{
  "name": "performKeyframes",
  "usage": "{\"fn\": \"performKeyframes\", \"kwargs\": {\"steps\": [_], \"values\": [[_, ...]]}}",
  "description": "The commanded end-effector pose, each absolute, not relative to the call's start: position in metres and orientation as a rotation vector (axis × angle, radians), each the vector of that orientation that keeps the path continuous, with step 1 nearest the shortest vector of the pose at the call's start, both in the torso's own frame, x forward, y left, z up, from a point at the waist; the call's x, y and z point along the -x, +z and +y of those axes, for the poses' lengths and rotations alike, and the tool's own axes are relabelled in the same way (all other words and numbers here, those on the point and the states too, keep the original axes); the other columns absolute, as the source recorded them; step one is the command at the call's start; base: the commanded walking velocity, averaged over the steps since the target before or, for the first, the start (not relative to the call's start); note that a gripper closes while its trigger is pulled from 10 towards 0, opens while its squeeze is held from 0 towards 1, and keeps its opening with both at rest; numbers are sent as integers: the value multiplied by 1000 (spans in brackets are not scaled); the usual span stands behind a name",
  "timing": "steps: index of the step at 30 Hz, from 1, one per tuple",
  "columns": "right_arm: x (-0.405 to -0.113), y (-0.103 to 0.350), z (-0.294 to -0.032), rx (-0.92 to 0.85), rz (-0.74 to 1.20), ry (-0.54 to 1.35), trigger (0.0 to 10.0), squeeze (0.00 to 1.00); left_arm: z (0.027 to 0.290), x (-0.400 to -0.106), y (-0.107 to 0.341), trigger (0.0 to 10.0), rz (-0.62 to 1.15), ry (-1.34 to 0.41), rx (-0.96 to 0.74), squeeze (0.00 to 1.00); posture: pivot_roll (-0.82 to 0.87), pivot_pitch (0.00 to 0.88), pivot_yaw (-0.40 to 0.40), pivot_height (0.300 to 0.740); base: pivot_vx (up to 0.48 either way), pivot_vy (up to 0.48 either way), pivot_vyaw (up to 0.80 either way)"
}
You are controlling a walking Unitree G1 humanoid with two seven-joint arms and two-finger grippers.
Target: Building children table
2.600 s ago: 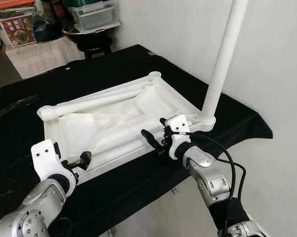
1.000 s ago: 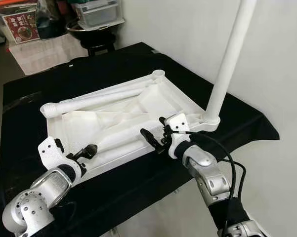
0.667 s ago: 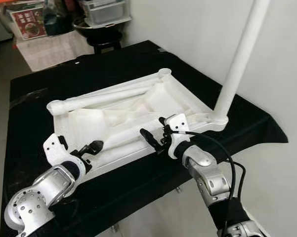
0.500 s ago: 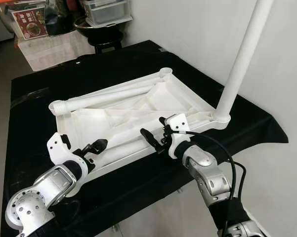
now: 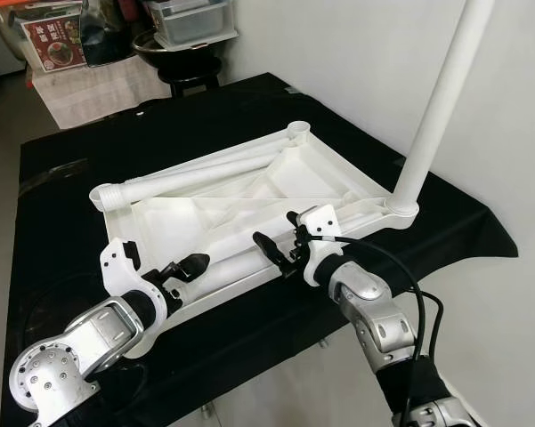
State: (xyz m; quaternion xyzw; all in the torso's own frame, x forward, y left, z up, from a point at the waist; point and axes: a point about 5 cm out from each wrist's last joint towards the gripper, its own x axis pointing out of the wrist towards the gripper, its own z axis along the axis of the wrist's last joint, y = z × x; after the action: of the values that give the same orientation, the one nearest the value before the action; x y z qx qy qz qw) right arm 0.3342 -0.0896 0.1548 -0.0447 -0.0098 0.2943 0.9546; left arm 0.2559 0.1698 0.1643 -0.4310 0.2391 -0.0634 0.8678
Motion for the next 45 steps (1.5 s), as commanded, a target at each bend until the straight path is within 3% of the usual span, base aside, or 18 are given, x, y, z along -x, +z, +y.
{"fn": "performKeyframes", "kwargs": {"steps": [1, 16, 22, 23, 26, 27, 41, 45], "values": [[-332, 155, -88, 82, -16, 608, 10000, 0, 133, -238, 139, 10000, 609, -189, 1082, 0, -72, 121, 69, 740, 0, 0, 0], [-332, 155, -88, 81, -16, 607, 10000, 0, 112, -232, 148, 10000, 678, -426, 1020, 0, -73, 125, 68, 740, 0, 0, 0], [-332, 156, -87, 81, -16, 607, 10000, 0, 119, -229, 141, 10000, 729, -440, 990, 0, -71, 127, 70, 740, 0, 0, 0], [-332, 155, -87, 80, -16, 606, 10000, 0, 121, -229, 140, 3765, 730, -440, 1000, 0, -70, 127, 70, 740, 0, 0, 0], [-332, 155, -87, 80, -16, 606, 10000, 0, 121, -229, 139, 3765, 730, -441, 1008, 0, -70, 127, 70, 740, 0, 0, 0], [-332, 156, -87, 81, -17, 606, 10000, 0, 123, -229, 139, 0, 732, -440, 1010, 0, -70, 128, 71, 740, 0, 0, 0], [-333, 157, -89, 49, -10, 593, 10000, 0, 136, -234, 144, 0, 698, -412, 1005, 0, -61, 118, 69, 740, 0, 0, 0], [-342, 162, -105, -181, 10, 506, 10000, 0, 148, -243, 161, 0, 601, -353, 986, 0, -51, 108, 63, 740, 0, 0, 0]]}}
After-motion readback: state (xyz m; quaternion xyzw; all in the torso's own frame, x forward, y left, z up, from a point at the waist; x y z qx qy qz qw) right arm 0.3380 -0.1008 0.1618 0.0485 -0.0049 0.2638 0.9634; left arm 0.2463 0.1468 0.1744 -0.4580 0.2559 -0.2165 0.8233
